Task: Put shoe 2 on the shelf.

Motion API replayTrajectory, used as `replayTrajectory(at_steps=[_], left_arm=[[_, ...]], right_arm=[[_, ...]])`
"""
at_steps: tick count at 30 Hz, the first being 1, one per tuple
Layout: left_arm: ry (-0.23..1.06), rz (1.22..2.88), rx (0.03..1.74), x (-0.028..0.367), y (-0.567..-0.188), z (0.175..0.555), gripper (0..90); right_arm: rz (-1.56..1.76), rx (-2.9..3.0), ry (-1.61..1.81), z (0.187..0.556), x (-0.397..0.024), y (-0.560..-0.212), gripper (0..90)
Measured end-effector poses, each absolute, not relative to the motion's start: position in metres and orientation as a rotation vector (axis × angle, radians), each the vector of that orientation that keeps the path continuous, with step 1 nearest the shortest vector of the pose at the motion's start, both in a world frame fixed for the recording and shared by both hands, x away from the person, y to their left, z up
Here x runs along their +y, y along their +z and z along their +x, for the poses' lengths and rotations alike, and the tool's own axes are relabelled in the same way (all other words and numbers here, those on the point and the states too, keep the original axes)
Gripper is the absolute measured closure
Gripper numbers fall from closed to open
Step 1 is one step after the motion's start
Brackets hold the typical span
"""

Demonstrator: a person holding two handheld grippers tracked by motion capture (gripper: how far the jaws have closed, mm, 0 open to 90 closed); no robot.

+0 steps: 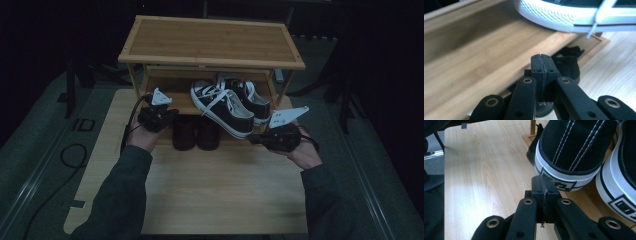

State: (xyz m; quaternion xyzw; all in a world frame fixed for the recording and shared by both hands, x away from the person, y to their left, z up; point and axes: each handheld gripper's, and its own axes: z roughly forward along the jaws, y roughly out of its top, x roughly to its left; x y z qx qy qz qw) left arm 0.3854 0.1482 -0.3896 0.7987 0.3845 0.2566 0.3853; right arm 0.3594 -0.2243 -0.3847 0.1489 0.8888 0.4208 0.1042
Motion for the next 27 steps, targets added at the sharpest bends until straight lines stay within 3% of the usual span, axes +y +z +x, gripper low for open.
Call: replayTrajectory(at_steps=[27], left_arm=[[0.706, 2.038, 1.019, 0.128, -0.393, 0.419, 90.0]], right_arm=[[0.387, 2.634, 1.266, 0.359, -0.212, -0.384, 90.0]])
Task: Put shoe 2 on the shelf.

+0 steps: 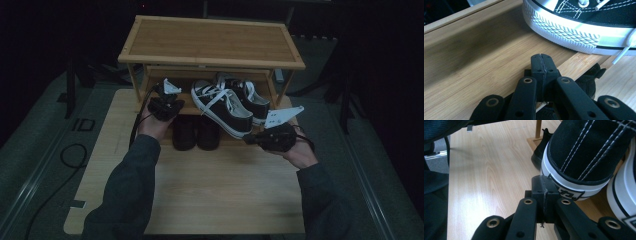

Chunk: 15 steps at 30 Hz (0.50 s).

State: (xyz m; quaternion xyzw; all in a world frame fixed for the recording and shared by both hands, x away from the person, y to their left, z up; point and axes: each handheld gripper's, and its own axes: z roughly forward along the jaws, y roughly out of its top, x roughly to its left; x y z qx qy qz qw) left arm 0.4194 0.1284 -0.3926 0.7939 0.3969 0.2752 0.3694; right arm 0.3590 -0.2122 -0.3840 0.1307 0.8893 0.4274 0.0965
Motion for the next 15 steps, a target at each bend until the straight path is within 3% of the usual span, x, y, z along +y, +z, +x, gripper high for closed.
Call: replayTrajectory(at_steps=[15], left_arm=[[0.703, 2.029, 1.047, 0.125, -0.396, 0.425, 90.0]], right_arm=[[0.372, 2.633, 1.263, 0.361, -0.198, -0.387, 90.0]])
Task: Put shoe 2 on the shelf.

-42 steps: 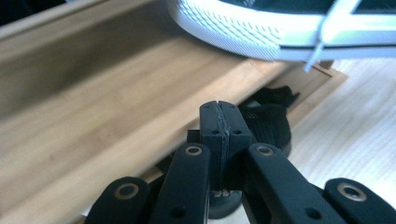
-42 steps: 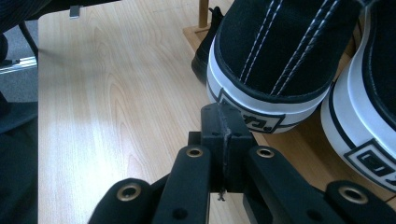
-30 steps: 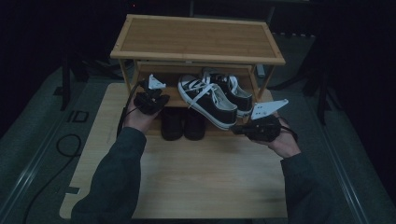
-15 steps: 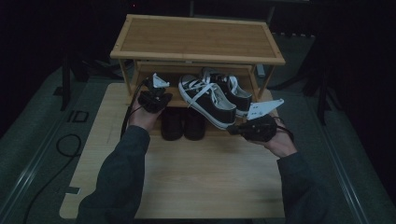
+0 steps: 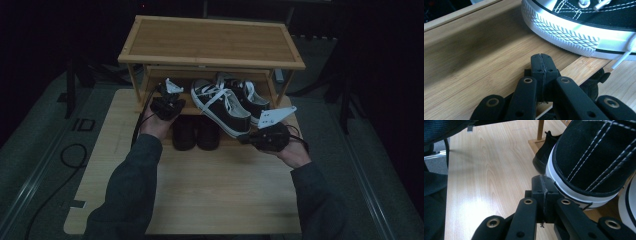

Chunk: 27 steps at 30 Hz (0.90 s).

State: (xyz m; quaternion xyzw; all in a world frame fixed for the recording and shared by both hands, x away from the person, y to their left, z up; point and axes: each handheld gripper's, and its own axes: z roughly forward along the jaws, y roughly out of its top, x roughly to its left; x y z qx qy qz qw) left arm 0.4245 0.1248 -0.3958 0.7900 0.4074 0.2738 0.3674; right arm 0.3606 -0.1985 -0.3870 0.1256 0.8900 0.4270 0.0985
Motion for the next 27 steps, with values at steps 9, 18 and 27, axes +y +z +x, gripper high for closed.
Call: replayTrajectory(at_steps=[9, 18, 27], left_arm=[[0.706, 2.033, 1.043, 0.125, -0.396, 0.424, 90.0], [0.707, 2.040, 1.041, 0.125, -0.396, 0.424, 90.0], [0.711, 2.034, 1.044, 0.125, -0.396, 0.425, 90.0]], right_arm=[[0.359, 2.632, 1.269, 0.360, -0.206, -0.386, 89.6], [0.370, 2.612, 1.262, 0.361, -0.217, -0.382, 89.6], [0.379, 2.603, 1.241, 0.361, -0.219, -0.382, 90.0]])
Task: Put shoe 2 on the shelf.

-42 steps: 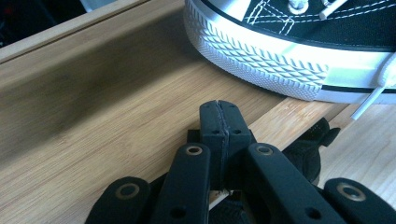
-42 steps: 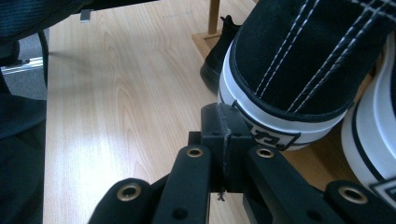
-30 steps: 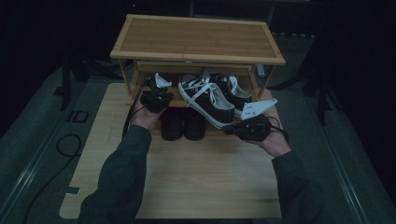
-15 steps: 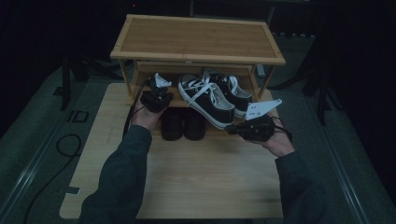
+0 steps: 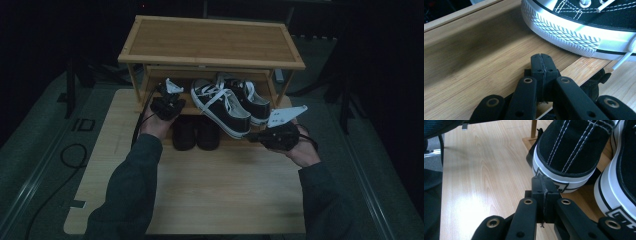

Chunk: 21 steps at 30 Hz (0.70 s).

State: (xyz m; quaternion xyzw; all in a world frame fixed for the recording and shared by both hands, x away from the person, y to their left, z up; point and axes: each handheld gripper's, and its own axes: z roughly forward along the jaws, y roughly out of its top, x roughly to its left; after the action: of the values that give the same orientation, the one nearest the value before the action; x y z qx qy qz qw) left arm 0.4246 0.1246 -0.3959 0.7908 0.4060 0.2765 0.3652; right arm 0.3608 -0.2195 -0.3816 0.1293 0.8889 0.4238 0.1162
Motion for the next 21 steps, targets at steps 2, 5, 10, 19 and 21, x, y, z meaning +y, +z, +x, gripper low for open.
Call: replayTrajectory(at_steps=[2, 5, 10, 19, 21], left_arm=[[0.711, 2.032, 1.046, 0.124, -0.396, 0.425, 90.0], [0.715, 2.030, 1.039, 0.124, -0.396, 0.425, 90.0], [0.716, 2.033, 1.037, 0.124, -0.396, 0.425, 90.0], [0.730, 2.039, 1.041, 0.122, -0.396, 0.424, 90.0], [0.731, 2.040, 1.043, 0.122, -0.396, 0.424, 90.0]], right_arm=[[0.377, 2.602, 1.240, 0.361, -0.219, -0.381, 90.0], [0.378, 2.607, 1.241, 0.361, -0.218, -0.381, 90.0], [0.365, 2.611, 1.247, 0.361, -0.216, -0.382, 90.0], [0.334, 2.625, 1.263, 0.361, -0.206, -0.382, 90.0], [0.318, 2.627, 1.261, 0.361, -0.203, -0.382, 90.0]])
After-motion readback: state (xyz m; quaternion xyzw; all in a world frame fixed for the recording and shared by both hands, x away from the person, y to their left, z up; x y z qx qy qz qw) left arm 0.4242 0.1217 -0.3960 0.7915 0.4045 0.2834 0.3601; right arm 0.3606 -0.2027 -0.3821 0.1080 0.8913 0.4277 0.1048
